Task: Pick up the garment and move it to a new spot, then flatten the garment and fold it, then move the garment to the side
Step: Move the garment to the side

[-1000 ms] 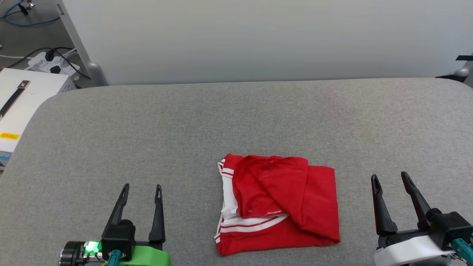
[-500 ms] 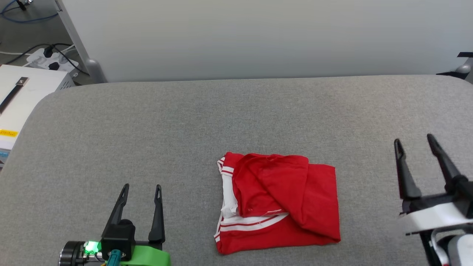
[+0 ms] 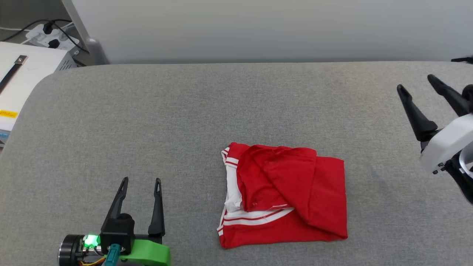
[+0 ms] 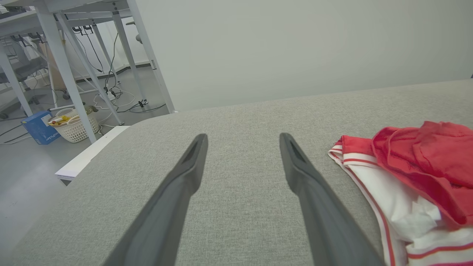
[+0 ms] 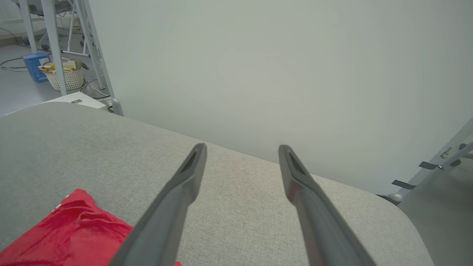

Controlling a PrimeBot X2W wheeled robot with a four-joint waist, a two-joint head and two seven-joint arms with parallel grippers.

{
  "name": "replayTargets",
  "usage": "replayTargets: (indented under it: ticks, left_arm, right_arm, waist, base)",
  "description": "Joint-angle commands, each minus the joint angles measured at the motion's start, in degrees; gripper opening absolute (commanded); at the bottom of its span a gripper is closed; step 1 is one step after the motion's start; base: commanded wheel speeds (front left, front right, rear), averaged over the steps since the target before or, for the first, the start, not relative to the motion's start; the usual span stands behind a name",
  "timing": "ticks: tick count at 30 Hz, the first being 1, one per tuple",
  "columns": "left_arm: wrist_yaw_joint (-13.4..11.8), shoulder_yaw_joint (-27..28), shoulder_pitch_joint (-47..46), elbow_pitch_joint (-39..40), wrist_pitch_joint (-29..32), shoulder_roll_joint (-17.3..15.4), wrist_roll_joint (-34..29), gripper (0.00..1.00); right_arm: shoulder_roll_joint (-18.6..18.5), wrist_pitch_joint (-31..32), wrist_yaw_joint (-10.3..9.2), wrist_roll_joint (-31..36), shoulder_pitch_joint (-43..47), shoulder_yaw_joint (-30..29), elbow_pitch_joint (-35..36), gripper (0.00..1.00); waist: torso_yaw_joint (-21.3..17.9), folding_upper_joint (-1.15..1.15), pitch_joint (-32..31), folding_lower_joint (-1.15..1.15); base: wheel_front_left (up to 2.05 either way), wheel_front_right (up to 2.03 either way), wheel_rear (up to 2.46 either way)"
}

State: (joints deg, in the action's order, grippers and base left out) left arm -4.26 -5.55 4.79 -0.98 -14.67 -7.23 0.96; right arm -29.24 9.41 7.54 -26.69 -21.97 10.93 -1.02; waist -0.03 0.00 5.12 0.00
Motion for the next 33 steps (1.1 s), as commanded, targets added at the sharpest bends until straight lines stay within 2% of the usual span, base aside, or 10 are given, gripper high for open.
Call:
replayTargets:
  ticks: [1, 7, 13, 21, 28, 33]
  left_arm:
    - [0.18, -0.02, -1.37, 0.17, -0.33, -0.09, -0.11, 1.0]
    - [0.36, -0.48, -2.74, -0.01, -0.33, 0.18, -0.27, 1.0]
    - [0.41, -0.81, -3.84, 0.06, -0.33, 0.48, -0.26, 1.0]
    - [0.61, -1.1, -5.25, 0.13, -0.33, 0.7, -0.25, 1.0]
    - [0.86, -1.46, -6.54, -0.16, -0.33, 0.82, -0.35, 1.0]
    - [0.85, -1.8, -7.4, -0.35, -0.33, 1.06, -0.37, 1.0]
  right_arm:
    - [-0.76, 2.83, -0.05, -2.02, -1.24, 1.63, -0.64, 1.0]
    - [-2.69, 18.81, -0.05, -12.55, -1.4, 6.74, -4.18, 1.0]
    - [-2.57, 28.73, -0.05, -21.32, 1.4, 8.41, -7.75, 1.0]
    - [0.46, 30.91, -0.05, -26.19, 3.35, 10.33, -11.08, 1.0]
    - [3.37, 29.02, -0.05, -27.2, 2.45, 14.2, -14.99, 1.0]
    - [3.5, 25.66, -0.05, -27.14, 1.98, 17.52, -17.3, 1.0]
  waist:
    - [0.68, 0.0, 1.07, 0.0]
    - [1.93, 0.0, 2.41, 0.0]
    - [3.27, 0.0, 3.95, 0.0]
    - [5.06, 0.0, 6.49, 0.0]
    - [6.4, 0.0, 8.05, 0.0]
    - [7.37, 0.0, 8.49, 0.0]
  base:
    - [0.0, 0.0, 0.0]
    - [0.0, 0.0, 0.0]
    - [0.0, 0.0, 0.0]
    - [0.0, 0.0, 0.0]
    - [0.0, 0.0, 0.0]
    - [0.0, 0.0, 0.0]
